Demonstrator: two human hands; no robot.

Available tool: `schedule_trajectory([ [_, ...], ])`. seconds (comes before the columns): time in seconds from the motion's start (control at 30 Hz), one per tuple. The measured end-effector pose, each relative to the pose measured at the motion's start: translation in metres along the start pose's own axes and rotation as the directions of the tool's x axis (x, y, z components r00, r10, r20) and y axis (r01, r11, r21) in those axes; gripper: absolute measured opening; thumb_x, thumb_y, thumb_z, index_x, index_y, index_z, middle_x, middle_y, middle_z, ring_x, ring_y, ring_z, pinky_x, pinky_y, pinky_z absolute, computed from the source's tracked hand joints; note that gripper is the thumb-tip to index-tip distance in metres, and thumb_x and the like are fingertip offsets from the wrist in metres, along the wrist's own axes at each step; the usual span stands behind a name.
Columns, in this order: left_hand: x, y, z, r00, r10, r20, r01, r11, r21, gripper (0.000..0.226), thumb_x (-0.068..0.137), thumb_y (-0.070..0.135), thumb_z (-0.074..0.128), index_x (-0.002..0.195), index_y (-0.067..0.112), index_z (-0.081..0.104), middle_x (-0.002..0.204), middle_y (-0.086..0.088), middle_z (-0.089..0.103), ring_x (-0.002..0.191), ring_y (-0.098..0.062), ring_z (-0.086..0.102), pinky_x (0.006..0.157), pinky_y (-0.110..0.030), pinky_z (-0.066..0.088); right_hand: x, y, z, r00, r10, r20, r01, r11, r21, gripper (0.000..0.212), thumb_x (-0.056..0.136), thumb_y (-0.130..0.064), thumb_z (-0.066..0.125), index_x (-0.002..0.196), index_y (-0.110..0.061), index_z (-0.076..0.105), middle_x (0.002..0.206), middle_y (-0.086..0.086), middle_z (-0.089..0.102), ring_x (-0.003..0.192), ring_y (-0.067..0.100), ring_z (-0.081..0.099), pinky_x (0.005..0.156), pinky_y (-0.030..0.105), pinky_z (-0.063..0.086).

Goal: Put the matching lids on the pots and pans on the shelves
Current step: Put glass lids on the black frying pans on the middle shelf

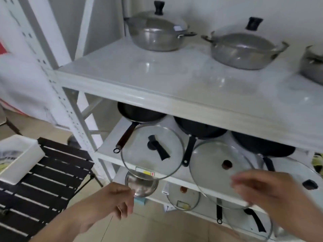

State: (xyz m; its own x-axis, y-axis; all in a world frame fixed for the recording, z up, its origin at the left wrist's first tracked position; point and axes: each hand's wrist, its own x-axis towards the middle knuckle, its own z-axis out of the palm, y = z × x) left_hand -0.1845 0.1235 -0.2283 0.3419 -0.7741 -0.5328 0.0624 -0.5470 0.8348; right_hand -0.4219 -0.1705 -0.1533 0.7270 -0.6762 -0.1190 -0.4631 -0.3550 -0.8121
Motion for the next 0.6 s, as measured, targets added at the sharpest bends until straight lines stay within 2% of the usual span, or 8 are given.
schedule_trajectory([
  [0.07,0.024,-0.035,-0.017,0.965,-0.085,-0.25,0.073,0.996,-0.057,0.046,0.096,0.03,0.054,0.057,0.01,0.066,0.065,-0.013,0.066,0.06,-0.021,0.058,0.063,-0.035,0.043,-0.007,-0.019,0.058,0.992,0.018,0.121,-0.006,0.995,-0.102,0.01,0.083,-0.02,0.077,0.088,-0.029,0.078,0.074,0.005,0.076,0.062,0.01,0.071,0.071,0.04,0.06],
  [0.13,0.052,-0.051,-0.038,0.87,-0.147,-0.471,0.053,0.977,-0.207,0.037,0.096,0.025,0.052,0.068,0.007,0.067,0.071,-0.015,0.065,0.06,-0.024,0.056,0.064,-0.037,0.043,0.032,-0.006,0.113,0.984,0.008,0.177,0.027,0.981,-0.191,0.015,0.089,-0.025,0.069,0.103,-0.027,0.073,0.09,-0.007,0.078,0.079,0.0,0.071,0.083,0.03,0.059],
  [0.23,0.095,-0.047,-0.074,0.763,-0.155,-0.628,0.004,0.972,-0.234,0.028,0.097,0.036,0.046,0.093,0.012,0.059,0.097,-0.015,0.066,0.086,-0.034,0.064,0.08,-0.046,0.053,0.106,0.004,0.175,0.988,-0.027,0.155,0.084,0.922,-0.378,0.021,0.092,-0.034,0.059,0.103,-0.018,0.065,0.095,0.001,0.067,0.088,0.013,0.063,0.081,0.03,0.052],
  [0.3,0.123,-0.035,-0.093,0.78,-0.168,-0.602,0.002,0.964,-0.266,0.031,0.096,0.046,0.045,0.099,0.016,0.055,0.105,-0.012,0.061,0.1,-0.036,0.063,0.088,-0.048,0.054,0.153,0.009,0.211,0.991,-0.043,0.126,0.103,0.849,-0.519,0.04,0.093,-0.04,0.054,0.121,-0.011,0.058,0.112,0.012,0.063,0.107,0.027,0.06,0.091,0.039,0.049],
  [0.33,0.139,-0.033,-0.101,0.801,-0.191,-0.568,0.004,0.95,-0.313,0.036,0.096,0.048,0.046,0.103,0.015,0.056,0.104,-0.012,0.06,0.099,-0.034,0.064,0.086,-0.046,0.055,0.173,0.011,0.226,0.993,-0.022,0.12,0.088,0.813,-0.576,0.049,0.093,-0.042,0.051,0.131,-0.01,0.051,0.121,0.016,0.06,0.115,0.033,0.057,0.095,0.041,0.048],
  [0.43,0.172,-0.031,-0.119,0.866,-0.277,-0.416,0.046,0.874,-0.484,0.047,0.093,0.051,0.051,0.106,0.007,0.062,0.09,-0.014,0.065,0.066,-0.025,0.063,0.058,-0.032,0.054,0.208,0.018,0.257,0.98,0.107,0.171,0.025,0.776,-0.63,0.047,0.093,-0.041,0.05,0.13,-0.012,0.049,0.12,0.015,0.063,0.112,0.036,0.061,0.083,0.039,0.048],
  [0.53,0.188,-0.042,-0.12,0.91,-0.254,-0.328,0.059,0.862,-0.503,0.034,0.095,0.047,0.052,0.099,0.013,0.057,0.074,-0.011,0.062,0.045,-0.017,0.045,0.039,-0.022,0.038,0.214,0.034,0.274,0.987,0.051,0.154,0.05,0.809,-0.586,0.035,0.092,-0.033,0.05,0.125,-0.019,0.054,0.11,0.011,0.07,0.102,0.035,0.067,0.08,0.039,0.054],
  [0.6,0.193,-0.047,-0.12,0.931,-0.21,-0.3,0.035,0.866,-0.499,0.028,0.097,0.043,0.05,0.097,0.015,0.054,0.065,-0.005,0.051,0.041,-0.012,0.033,0.035,-0.019,0.027,0.207,0.039,0.278,0.991,0.013,0.133,0.065,0.82,-0.568,0.036,0.093,-0.032,0.05,0.127,-0.023,0.056,0.112,0.008,0.071,0.103,0.033,0.068,0.085,0.042,0.056],
])
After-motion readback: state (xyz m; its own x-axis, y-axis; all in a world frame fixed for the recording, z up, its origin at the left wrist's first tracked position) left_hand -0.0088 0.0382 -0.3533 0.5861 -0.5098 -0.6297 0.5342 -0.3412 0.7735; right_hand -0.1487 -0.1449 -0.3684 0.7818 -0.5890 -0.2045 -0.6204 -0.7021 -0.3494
